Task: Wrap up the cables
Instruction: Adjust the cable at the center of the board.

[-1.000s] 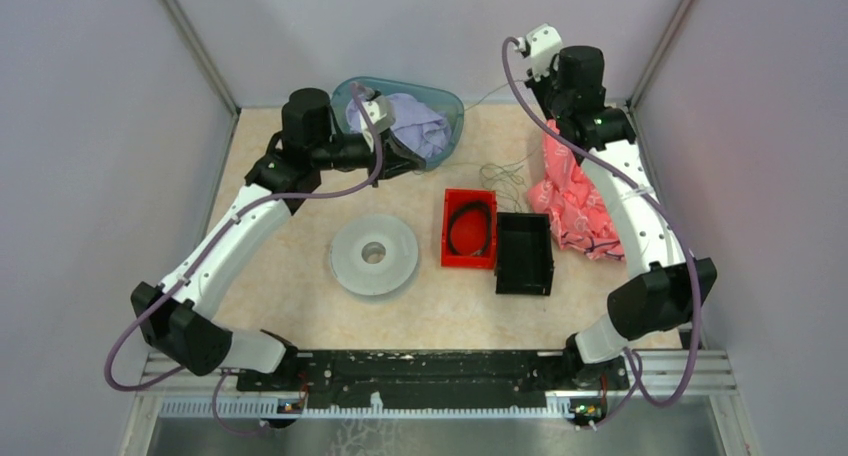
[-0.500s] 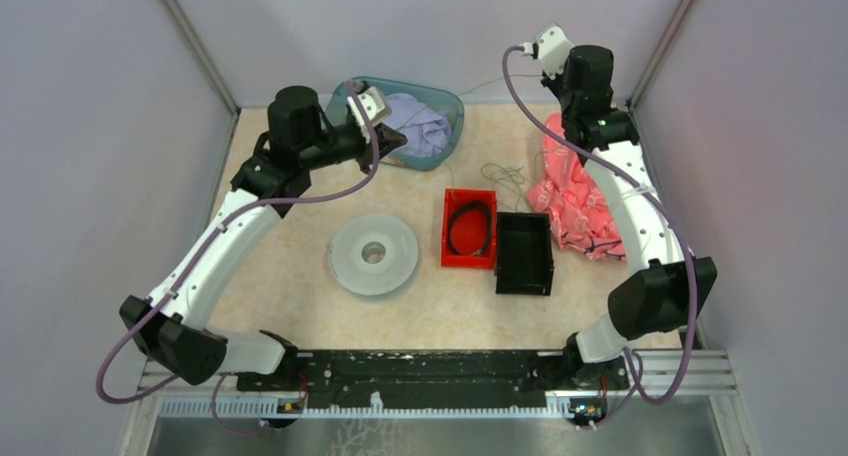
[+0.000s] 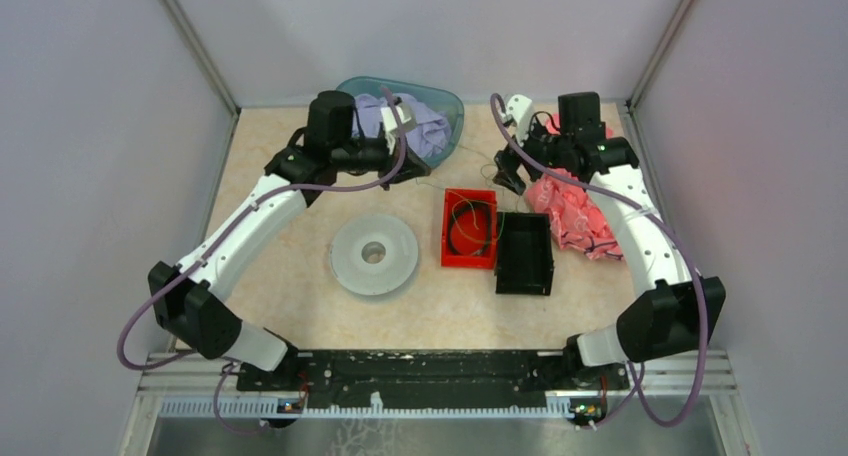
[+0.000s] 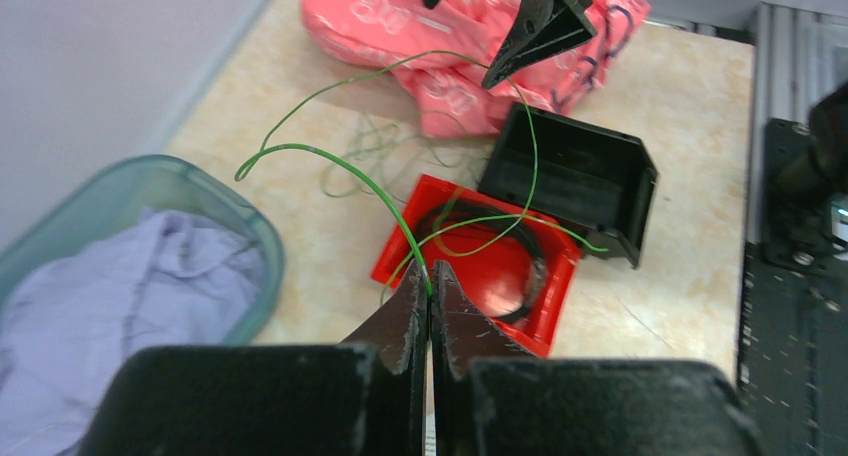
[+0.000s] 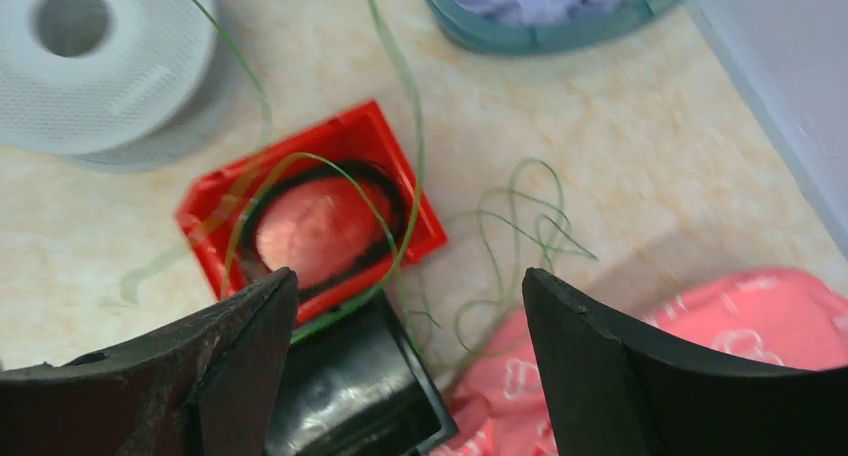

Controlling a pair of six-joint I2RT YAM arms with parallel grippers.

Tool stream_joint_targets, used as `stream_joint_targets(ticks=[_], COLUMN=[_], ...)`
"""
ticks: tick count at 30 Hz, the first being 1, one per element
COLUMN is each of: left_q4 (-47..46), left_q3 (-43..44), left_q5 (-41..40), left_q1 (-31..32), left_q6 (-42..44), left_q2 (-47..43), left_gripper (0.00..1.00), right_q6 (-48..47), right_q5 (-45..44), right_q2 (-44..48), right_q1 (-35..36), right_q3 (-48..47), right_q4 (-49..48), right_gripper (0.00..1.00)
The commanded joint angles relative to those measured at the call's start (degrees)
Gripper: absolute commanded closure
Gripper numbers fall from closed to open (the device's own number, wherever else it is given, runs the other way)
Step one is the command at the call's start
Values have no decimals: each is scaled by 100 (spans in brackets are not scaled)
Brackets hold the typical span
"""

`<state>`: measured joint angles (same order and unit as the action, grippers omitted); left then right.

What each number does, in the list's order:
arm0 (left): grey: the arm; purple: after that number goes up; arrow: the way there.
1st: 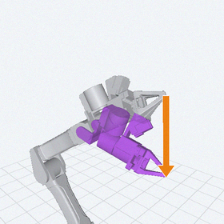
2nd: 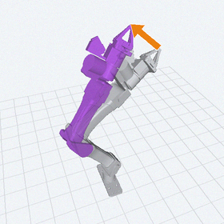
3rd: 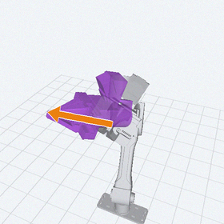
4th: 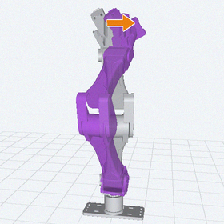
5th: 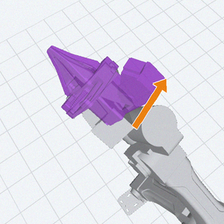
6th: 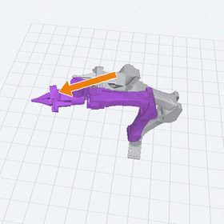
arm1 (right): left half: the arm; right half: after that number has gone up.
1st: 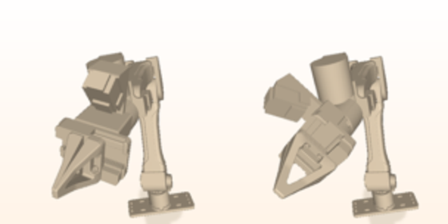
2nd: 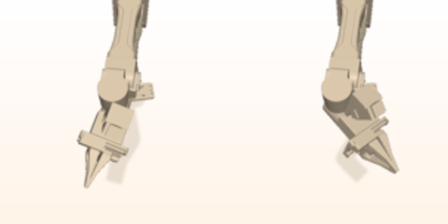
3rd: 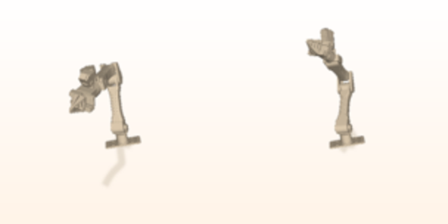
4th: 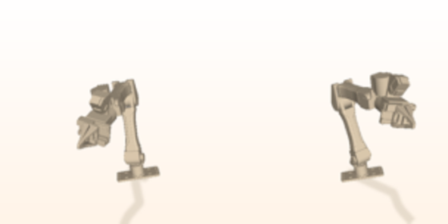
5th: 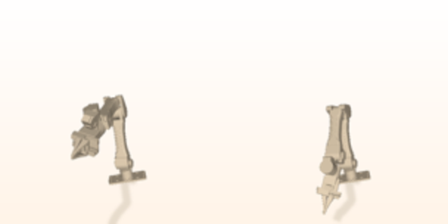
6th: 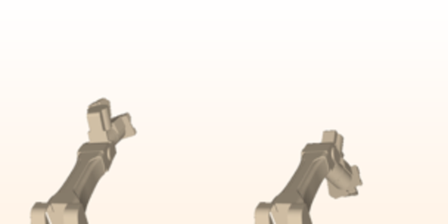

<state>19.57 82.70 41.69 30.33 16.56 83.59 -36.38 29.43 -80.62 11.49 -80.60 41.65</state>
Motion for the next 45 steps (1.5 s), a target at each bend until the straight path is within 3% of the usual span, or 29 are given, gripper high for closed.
stream_joint_targets(ticks=[1, 6, 10, 19, 24, 29, 35, 40, 45], left_q4=[538, 799, 882, 1044, 1058, 1061, 1051, 961, 556], left_q3=[189, 207, 365, 624, 623, 618, 583, 492, 192], left_q5=[770, 926, 937, 1125, 1161, 1196, 1240, 1239, 1337], left_q1=[254, 505, 618, 718, 746, 755, 755, 755, 702], left_q6=[214, 389, 366, 339, 341, 344, 366, 330, 304], left_q2=[127, 184, 330, 595, 665, 663, 597, 568, 364], left_gripper=[100, 100, 100, 100, 100, 100, 100, 100, 80], right_q6=[298, 229, -160, -454, -461, -510, -377, 320, 1428], right_q5=[1907, 2685, 3276, 3579, 3449, 3342, 3279, 3287, 3151], right_q2=[357, 369, 246, 251, 193, 193, 236, 267, 379], right_q1=[98, 230, 382, 840, 1048, 1084, 1099, 1101, 1094], right_q3=[-444, -601, -834, -706, -672, -539, -397, -315, -356], right_q4=[-234, -508, -49, 341, 353, 346, 202, -315, -1007], right_gripper=[16, 15, 15, 23, 33, 55, 70, 100, 100])
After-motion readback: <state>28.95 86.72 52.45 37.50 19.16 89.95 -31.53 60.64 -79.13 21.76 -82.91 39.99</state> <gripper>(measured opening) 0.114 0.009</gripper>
